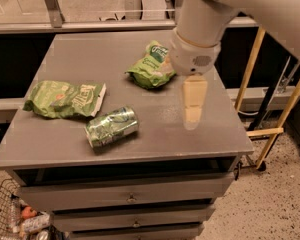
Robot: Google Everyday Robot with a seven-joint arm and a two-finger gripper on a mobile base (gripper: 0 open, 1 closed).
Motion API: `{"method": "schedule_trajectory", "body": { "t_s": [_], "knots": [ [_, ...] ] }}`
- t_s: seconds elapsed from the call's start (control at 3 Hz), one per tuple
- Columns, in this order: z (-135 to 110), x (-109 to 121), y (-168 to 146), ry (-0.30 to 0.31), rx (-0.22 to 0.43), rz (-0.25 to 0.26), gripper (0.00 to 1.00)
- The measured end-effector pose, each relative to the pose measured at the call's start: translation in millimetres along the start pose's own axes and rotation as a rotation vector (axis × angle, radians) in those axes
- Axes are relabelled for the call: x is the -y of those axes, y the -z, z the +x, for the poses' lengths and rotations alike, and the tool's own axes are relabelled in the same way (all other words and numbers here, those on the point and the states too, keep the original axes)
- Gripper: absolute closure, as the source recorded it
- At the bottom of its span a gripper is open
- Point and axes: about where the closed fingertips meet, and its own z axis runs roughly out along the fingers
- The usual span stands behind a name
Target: Pick green can
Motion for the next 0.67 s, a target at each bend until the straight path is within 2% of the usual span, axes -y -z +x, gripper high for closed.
{"method": "schedule_trajectory", "body": {
  "t_s": [0.33, 0.67],
  "knots": [
    [-54, 22, -17, 0.182, 0.038, -0.049, 0.00],
    [-85, 26, -23, 0.271, 0.075, -0.061, 0.00]
  ]
}}
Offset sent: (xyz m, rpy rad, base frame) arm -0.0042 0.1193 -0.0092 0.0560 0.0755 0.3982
